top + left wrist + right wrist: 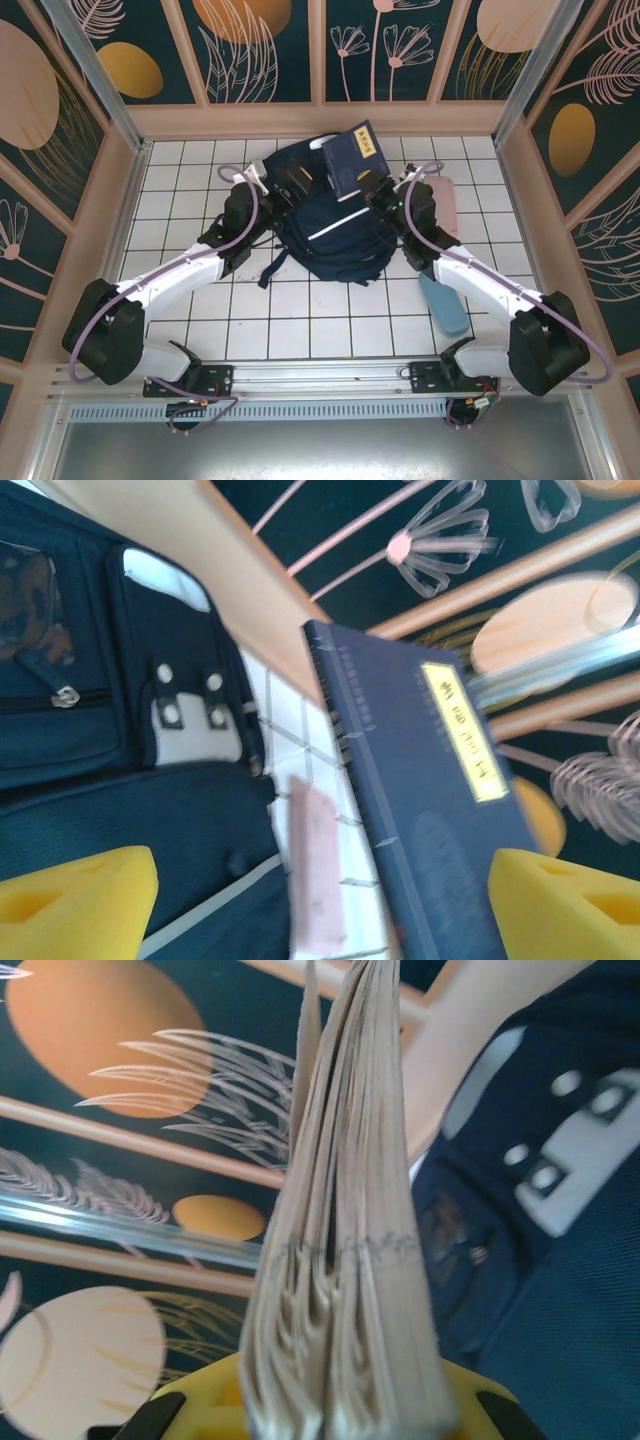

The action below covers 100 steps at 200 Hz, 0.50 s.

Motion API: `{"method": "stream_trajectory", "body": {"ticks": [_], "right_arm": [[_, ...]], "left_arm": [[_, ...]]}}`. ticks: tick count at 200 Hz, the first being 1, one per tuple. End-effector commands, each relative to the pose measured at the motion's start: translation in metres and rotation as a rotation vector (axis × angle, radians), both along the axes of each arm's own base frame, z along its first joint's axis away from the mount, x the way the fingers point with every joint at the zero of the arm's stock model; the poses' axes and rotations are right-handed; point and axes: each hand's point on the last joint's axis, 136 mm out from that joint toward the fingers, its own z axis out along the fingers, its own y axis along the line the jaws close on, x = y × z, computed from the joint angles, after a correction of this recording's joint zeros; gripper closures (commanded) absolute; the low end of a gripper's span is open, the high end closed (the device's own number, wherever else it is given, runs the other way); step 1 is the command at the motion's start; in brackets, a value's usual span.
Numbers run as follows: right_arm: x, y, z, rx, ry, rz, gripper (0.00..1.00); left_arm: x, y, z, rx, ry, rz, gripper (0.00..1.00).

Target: Pack the student bag

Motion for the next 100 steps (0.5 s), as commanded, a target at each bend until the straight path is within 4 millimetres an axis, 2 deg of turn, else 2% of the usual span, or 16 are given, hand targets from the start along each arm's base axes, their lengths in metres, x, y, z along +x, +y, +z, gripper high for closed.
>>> {"method": "stream_trajectory", "body": {"ticks": [1, 6, 9, 13, 26, 58, 66, 72, 89, 100], "right_arm": [[-0.003, -0.026, 0.007, -0.171, -0.016, -0.012, 1.00], [-0.003, -0.033, 0.004, -0.193, -0.008, -0.023, 1.00], [-0.005, -0.033, 0.002, -0.197, -0.001, -0.002, 1.00], [-0.006, -0.037, 0.000, -0.207, 0.005, -0.001, 1.00], [-0.010, -0.050, -0.011, -0.237, 0.040, 0.001, 1.00], [-0.020, -0.094, -0.031, -0.278, 0.117, -0.058, 1.00], [-0.022, -0.104, -0.033, -0.279, 0.126, -0.072, 1.00], [-0.024, -0.111, -0.034, -0.278, 0.133, -0.085, 1.00], [-0.030, -0.129, -0.040, -0.271, 0.162, -0.116, 1.00], [-0.034, -0.137, -0.046, -0.246, 0.189, -0.126, 1.00]], "left_arm": [[-0.011, -0.023, -0.021, 0.219, -0.020, -0.166, 0.14], [-0.013, -0.029, -0.025, 0.257, -0.020, -0.197, 0.15], [-0.016, -0.029, -0.034, 0.294, -0.003, -0.210, 0.15], [-0.014, -0.034, -0.030, 0.320, -0.009, -0.221, 0.15], [-0.018, -0.047, -0.043, 0.427, 0.001, -0.275, 0.14], [-0.031, -0.086, -0.076, 0.645, 0.022, -0.393, 0.15], [-0.033, -0.096, -0.076, 0.690, 0.004, -0.409, 0.15], [-0.036, -0.104, -0.092, 0.741, 0.016, -0.436, 0.15], [-0.037, -0.120, -0.106, 0.894, -0.006, -0.460, 0.16], [-0.036, -0.125, -0.122, 1.019, 0.011, -0.457, 0.17]]}}
